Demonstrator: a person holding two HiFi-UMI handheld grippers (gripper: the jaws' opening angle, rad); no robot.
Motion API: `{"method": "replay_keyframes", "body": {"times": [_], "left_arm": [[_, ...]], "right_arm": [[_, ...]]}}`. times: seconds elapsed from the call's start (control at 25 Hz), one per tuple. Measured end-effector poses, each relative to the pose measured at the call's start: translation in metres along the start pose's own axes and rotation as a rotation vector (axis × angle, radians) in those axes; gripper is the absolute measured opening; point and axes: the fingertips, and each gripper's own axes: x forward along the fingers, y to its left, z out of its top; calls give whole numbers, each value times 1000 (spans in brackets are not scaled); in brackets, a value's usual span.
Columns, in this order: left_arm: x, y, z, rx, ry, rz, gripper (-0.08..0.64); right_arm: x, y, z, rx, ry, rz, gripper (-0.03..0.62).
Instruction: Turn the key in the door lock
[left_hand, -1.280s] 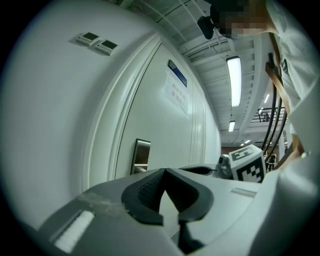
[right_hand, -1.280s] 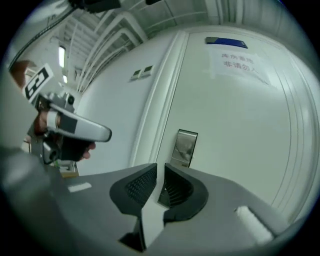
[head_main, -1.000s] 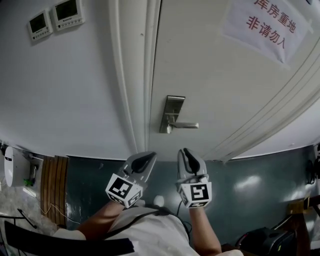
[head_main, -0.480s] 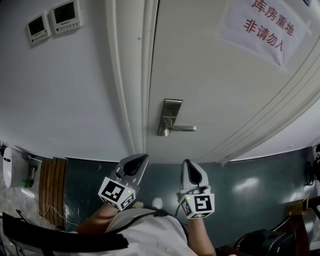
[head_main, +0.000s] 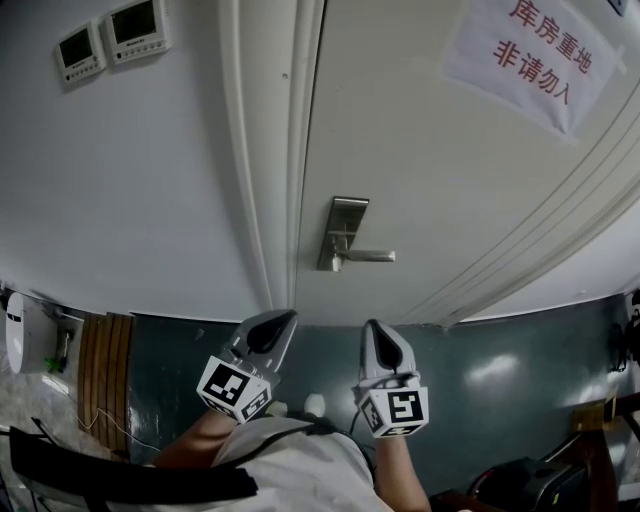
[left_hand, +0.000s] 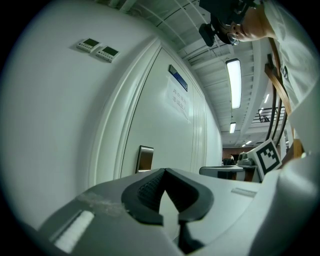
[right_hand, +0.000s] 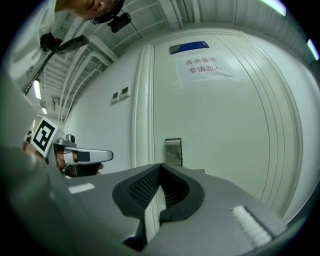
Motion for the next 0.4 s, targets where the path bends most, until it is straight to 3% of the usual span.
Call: {"method": "replay_keyframes", "body": {"times": [0.4], "left_arm": [[-19,12,-1,-8,-1,1,5]], "right_arm": [[0,20,-9,-18,26,-14,8]]}}
